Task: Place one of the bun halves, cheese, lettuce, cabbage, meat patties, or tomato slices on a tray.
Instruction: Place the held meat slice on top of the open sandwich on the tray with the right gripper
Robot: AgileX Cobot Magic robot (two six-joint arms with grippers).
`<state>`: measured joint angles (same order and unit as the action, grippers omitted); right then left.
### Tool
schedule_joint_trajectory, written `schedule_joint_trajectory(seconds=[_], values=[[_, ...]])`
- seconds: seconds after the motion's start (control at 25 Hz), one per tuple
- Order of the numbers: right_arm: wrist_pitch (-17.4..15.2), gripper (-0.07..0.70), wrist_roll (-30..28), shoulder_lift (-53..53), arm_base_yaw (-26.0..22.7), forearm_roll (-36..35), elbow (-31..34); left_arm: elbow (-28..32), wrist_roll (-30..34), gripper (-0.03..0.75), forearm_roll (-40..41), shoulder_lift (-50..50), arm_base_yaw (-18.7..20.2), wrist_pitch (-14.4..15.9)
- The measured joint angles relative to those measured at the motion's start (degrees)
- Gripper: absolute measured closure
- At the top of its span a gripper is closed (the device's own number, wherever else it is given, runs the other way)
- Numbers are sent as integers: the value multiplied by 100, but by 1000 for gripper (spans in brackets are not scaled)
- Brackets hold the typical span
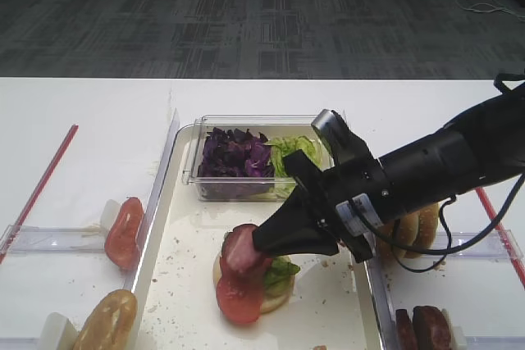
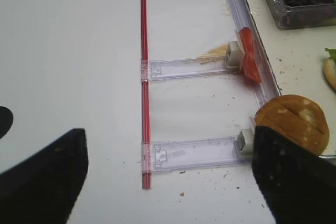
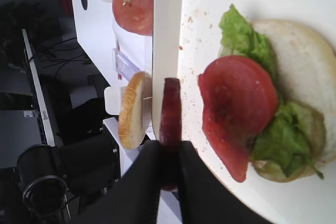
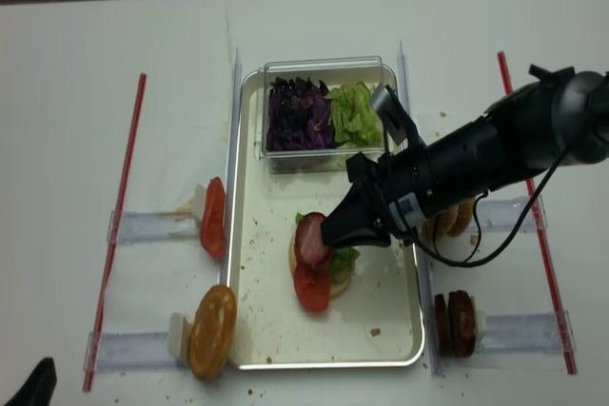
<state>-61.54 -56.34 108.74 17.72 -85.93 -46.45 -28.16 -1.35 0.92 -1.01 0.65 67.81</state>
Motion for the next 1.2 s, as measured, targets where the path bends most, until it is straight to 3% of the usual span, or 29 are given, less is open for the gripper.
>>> schedule_joint_trajectory(seconds=[0.32, 1.2], values=[[284, 503, 226, 23, 0, -21, 0, 0, 0, 99, 0, 0, 0, 0], [431, 503, 487, 309, 0, 156, 0, 0, 0, 99, 0, 0, 0, 0]])
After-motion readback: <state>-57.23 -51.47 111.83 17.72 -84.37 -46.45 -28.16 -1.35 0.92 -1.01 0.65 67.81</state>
